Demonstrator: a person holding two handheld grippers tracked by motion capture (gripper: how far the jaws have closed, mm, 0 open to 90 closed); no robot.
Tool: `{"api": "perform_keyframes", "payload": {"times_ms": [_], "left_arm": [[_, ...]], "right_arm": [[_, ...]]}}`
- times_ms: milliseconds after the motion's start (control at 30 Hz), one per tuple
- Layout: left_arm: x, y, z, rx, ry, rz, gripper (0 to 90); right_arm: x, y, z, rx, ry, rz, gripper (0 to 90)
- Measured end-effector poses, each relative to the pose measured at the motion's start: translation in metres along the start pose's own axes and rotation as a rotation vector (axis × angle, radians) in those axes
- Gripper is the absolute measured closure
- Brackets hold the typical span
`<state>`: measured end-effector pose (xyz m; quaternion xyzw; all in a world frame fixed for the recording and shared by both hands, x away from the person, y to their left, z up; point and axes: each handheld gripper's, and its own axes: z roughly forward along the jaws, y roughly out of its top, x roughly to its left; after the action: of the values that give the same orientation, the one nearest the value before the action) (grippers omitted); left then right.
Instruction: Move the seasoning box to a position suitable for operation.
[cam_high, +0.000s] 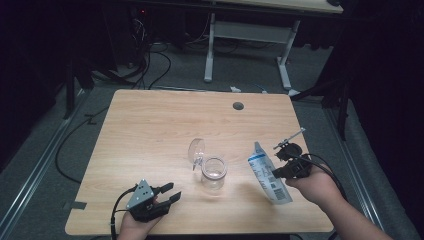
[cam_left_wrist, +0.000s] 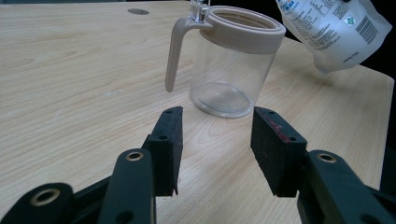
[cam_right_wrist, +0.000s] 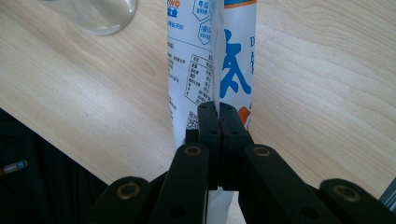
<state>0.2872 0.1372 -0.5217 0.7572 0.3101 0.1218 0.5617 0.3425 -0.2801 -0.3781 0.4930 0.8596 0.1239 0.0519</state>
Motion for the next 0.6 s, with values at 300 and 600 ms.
{"api": "perform_keyframes", "payload": {"times_ms": [300,600], "left_arm": [[-0.0071,-0.0003,0.0041,0.008,0.0,0.039,52.8],[-0.01,-0.0001,0.0058,0.002,-0.013,0.074,52.9]], "right_arm": [[0.0029,0.0028,-0.0024,0.036,0.002,-0.013,90.0],[0.0066,0.0076,-0.007,0.067,0.0,-0.023,90.0]]}}
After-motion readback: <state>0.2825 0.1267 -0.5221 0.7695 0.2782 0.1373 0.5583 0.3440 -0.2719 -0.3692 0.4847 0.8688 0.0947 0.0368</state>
